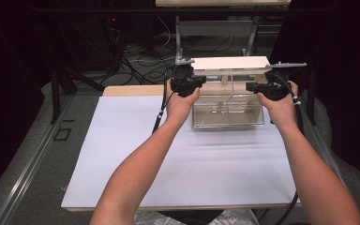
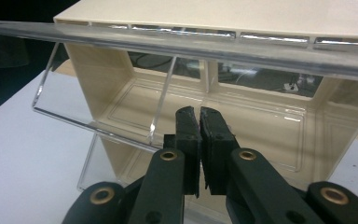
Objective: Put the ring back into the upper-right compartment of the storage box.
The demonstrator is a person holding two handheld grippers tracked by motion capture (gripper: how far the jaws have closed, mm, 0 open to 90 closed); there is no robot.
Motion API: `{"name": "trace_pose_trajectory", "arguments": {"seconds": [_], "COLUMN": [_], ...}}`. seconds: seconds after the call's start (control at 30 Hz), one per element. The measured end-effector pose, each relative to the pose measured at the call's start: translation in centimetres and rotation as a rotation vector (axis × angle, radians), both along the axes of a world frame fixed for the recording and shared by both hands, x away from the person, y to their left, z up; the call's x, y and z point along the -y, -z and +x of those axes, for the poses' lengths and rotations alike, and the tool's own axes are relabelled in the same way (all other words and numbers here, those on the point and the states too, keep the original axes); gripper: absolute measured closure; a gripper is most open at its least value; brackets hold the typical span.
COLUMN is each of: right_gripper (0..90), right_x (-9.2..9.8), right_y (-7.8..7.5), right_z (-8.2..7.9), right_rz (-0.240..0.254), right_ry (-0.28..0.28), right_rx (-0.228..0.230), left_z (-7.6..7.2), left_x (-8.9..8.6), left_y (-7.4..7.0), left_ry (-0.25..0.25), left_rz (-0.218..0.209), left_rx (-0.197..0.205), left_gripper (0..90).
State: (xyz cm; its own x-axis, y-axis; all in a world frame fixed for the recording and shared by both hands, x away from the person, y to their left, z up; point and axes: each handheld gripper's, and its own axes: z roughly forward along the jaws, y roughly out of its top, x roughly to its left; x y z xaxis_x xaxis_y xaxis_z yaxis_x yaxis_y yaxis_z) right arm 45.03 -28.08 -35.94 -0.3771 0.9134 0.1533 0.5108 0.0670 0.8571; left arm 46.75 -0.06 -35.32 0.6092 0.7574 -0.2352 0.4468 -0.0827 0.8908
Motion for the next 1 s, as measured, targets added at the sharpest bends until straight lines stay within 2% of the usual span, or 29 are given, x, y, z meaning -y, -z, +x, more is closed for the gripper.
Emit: {"name": "trace_pose_trajectory", "arguments": {"seconds": [0.27, 0.53, 0.93, 1.0], "right_gripper": [87.1, 87.1, 87.0, 84.4], "right_x": [0.2, 0.2, 0.2, 0.3], "right_y": [0.5, 0.9, 1.1, 1.1], "right_z": [0.9, 1.4, 1.7, 1.7], "right_rz": [-0.016, -0.032, -0.042, -0.035], "right_ry": [0.018, 0.032, 0.035, 0.036], "right_rx": [-0.015, -0.011, -0.014, -0.018], "left_z": [0.0, 0.0, 0.0, 0.0], "left_x": [0.0, 0.0, 0.0, 0.0], "left_y": [0.0, 0.0, 0.0, 0.0], "left_ry": [0.003, 0.002, 0.004, 0.004], "left_rz": [0.003, 0.001, 0.003, 0.004], "left_rx": [-0.002, -0.002, 0.0, 0.001], "left_gripper": [90.0, 90.0, 90.0, 90.0]}}
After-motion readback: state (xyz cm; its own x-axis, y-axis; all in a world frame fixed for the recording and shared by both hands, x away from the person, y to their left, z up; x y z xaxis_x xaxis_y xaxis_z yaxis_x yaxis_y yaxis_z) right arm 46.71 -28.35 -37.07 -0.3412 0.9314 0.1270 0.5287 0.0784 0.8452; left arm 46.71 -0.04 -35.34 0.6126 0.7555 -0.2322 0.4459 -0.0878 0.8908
